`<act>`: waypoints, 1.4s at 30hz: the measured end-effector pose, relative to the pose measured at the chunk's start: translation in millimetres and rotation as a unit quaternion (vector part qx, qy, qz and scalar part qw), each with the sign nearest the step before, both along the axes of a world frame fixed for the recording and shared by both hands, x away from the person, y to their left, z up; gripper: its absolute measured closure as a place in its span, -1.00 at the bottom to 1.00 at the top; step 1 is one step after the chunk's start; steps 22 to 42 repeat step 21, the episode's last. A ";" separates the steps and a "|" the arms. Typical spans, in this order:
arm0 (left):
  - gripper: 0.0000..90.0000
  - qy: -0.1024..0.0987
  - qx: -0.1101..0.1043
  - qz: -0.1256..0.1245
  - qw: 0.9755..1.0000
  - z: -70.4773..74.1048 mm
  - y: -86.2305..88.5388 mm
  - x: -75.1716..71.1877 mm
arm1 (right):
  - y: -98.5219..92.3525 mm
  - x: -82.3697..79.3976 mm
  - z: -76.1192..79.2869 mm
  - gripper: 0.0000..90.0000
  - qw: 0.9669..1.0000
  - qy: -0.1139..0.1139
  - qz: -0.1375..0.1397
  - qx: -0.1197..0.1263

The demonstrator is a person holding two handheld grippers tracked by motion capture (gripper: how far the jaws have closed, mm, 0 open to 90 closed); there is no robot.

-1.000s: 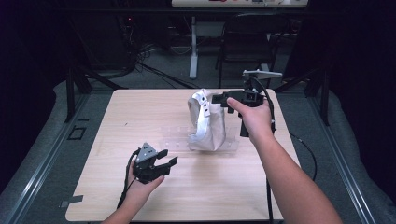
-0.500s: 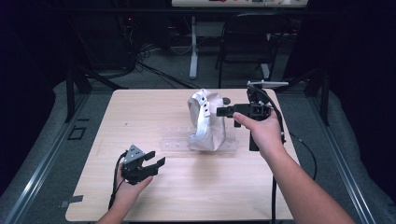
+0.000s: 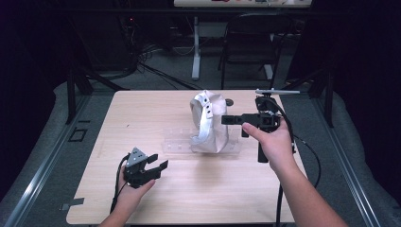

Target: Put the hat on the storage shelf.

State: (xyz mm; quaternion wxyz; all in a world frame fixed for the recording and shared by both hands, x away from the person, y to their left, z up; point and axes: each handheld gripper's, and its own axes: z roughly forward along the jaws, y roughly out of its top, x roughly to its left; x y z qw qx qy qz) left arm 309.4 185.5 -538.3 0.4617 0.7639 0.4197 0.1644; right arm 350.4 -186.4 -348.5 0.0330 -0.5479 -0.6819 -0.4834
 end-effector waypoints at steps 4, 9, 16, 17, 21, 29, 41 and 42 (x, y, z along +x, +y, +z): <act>0.05 0.000 0.001 -0.001 1.000 -0.8 -0.9 -0.2 | -0.2 -4.8 -4.8 0.03 1.000 -0.006 0.006 0.006; 0.04 0.001 0.003 -0.003 1.000 -1.4 -1.8 -0.5 | -0.2 -11.4 -8.8 0.03 1.000 -0.014 0.016 0.014; 0.04 0.002 0.003 -0.002 1.000 -2.2 -2.6 -1.0 | -0.5 -24.0 -15.0 0.00 0.999 -0.020 0.031 0.021; 0.04 0.002 0.004 -0.002 1.000 -2.2 -2.7 -0.9 | -1.1 -25.4 -16.7 0.00 0.999 -0.022 0.031 0.020; 0.03 0.002 0.002 -0.004 1.000 -2.1 -3.8 -1.1 | -4.5 -32.6 -25.2 -0.02 0.999 -0.027 0.027 0.025; 0.03 0.002 0.002 -0.004 1.000 -2.1 -3.8 -1.1 | -4.5 -32.6 -25.2 -0.02 0.999 -0.027 0.027 0.025; 0.03 0.002 0.002 -0.004 1.000 -2.1 -3.8 -1.1 | -4.5 -32.6 -25.2 -0.02 0.999 -0.027 0.027 0.025; 0.03 0.002 0.002 -0.004 1.000 -2.1 -3.8 -1.1 | -4.5 -32.6 -25.2 -0.02 0.999 -0.027 0.027 0.025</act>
